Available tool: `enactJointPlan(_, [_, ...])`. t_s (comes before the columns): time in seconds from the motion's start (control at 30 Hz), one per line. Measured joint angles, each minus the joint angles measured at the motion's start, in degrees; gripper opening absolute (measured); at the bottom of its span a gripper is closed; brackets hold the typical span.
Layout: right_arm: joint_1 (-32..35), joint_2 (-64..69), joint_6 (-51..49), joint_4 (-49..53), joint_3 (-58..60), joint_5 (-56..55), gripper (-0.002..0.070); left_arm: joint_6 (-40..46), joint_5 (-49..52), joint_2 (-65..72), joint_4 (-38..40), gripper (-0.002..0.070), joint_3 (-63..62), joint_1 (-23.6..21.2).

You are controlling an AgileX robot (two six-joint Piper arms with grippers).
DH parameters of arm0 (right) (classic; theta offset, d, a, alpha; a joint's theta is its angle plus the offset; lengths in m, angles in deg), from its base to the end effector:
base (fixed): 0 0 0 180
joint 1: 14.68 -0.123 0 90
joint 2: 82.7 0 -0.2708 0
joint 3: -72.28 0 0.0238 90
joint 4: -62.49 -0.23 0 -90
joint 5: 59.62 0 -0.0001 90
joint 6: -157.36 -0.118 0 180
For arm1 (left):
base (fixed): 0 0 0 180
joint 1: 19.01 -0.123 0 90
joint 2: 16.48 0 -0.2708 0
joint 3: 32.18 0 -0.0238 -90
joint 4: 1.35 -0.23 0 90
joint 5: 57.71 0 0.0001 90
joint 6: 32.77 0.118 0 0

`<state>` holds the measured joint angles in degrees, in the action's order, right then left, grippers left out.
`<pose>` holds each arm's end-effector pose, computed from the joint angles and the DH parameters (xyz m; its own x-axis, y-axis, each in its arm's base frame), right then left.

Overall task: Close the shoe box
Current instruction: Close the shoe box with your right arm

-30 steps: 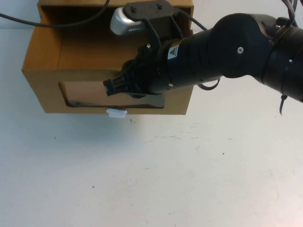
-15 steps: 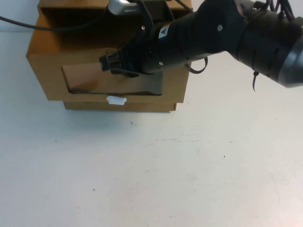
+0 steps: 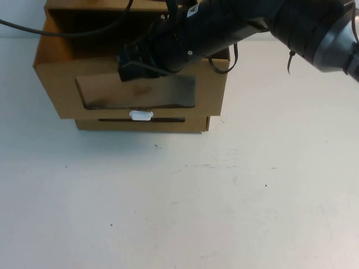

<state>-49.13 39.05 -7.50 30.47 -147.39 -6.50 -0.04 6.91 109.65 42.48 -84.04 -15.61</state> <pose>0.3412 0.2948 0.3390 -0.6076 -0.3129 -0.7300 -0.7237 0.5968 0.3465 0.4389 -0.1001 0.3666 -0.5502 0.1733 -0.8168 0.6273 0.7314 -0.2674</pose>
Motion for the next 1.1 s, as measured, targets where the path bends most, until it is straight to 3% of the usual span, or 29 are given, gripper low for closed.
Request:
enactJointPlan(0.5, [0.49, 0.26, 0.59, 0.29, -8.29, 17.55, -0.0011, 0.0, 0.26, 0.0, 0.16, -0.0005, 0.0, 0.0])
enactJointPlan(0.8, [0.49, -6.0, -1.21, 12.44, -8.53, 18.66, -0.0011, 0.0, 0.26, 0.0, 0.26, -0.0005, 0.0, 0.0])
enactJointPlan(1.1, [0.49, -17.4, -3.25, 16.77, 9.0, 15.41, -0.0011, 0.1, 0.26, 0.0, 0.26, -0.0005, 0.0, 0.0])
